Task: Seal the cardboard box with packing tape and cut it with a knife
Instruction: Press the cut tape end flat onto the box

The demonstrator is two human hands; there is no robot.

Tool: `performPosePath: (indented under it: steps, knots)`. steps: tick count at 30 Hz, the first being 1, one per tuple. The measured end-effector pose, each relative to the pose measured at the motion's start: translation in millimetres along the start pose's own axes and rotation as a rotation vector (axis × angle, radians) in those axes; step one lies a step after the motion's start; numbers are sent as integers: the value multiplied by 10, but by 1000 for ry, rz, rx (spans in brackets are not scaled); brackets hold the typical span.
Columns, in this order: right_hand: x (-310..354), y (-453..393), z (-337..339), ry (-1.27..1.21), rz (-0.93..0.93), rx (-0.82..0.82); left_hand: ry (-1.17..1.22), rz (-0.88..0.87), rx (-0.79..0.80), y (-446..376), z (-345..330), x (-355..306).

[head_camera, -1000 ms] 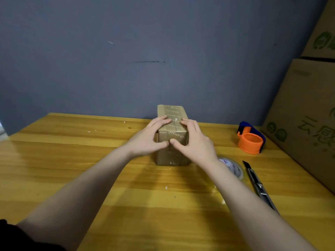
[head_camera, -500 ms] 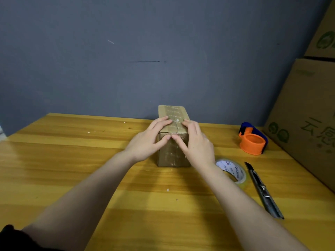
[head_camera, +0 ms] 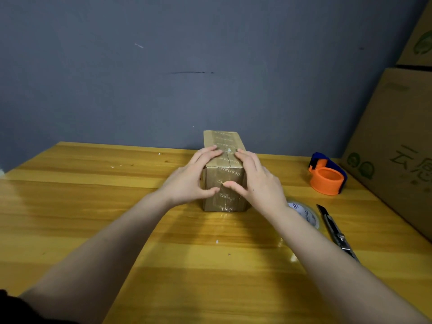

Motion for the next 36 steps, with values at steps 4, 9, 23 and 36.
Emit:
performPosePath:
  steps: [4,9,23,36]
  knots:
    - [-33,1,15,-9,22,67,23,15,8,-9,-18,-3]
    - [-46,18,15,-237,-69,36,232,127,-79,-8,-71,-99]
    - [-87,22,11,-219,-35,52,130,137,-186,23,-97,-177]
    - [-129,31,38,-129,29,125,58,125,-129,20,-82,-148]
Point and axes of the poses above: each hand's wrist, its own y-axis away from the middle knuckle, its own z-axis out of the back of the hand, x = y × z, the point moved 3 cm from there along -y, towards the middle knuckle, and after that the axes turned 8 degrees about z, right-handed, at the moved point
